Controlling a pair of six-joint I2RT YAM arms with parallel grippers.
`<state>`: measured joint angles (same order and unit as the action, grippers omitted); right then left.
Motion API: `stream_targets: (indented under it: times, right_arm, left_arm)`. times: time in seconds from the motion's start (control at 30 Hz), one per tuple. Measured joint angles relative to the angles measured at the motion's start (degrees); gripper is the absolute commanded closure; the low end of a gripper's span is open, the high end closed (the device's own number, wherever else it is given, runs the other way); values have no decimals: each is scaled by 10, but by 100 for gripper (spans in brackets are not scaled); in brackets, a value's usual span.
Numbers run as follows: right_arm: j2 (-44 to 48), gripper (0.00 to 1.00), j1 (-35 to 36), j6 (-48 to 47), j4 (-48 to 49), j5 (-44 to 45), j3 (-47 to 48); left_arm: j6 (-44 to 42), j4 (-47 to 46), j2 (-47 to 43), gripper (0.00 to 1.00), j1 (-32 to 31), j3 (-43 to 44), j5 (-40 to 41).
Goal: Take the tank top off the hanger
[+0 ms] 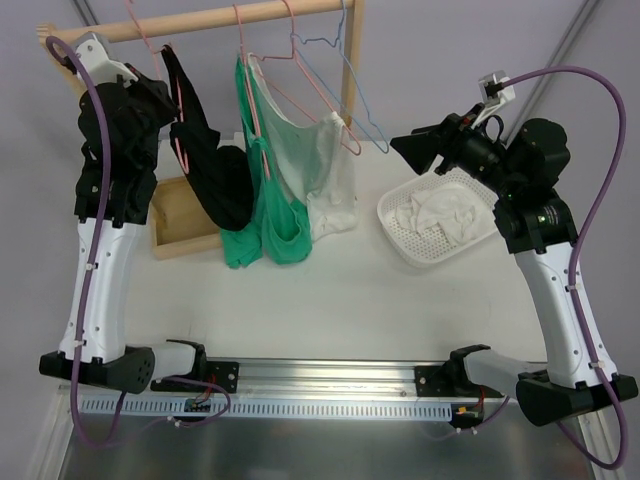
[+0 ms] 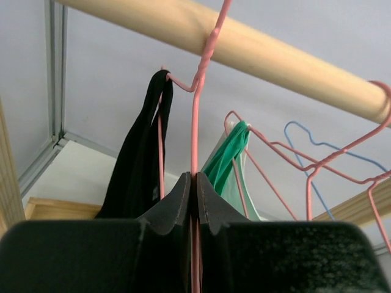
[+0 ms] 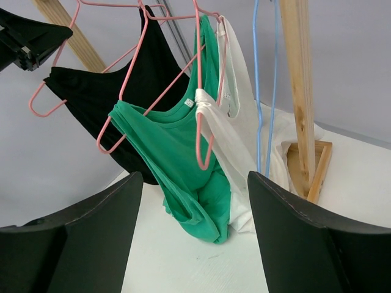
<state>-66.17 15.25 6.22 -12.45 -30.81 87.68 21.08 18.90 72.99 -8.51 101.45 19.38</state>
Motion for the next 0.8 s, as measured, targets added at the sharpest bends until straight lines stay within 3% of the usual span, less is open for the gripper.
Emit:
stream_targets:
  times: [0.3, 0.8]
  right_arm:
    - [0, 26, 0, 2, 2, 0, -2]
    - [0, 26, 0, 10, 12, -18, -3]
  left_arm:
    - [1, -4, -37, 100, 0, 2, -25]
    - [7, -3, -187, 100, 0, -61, -102]
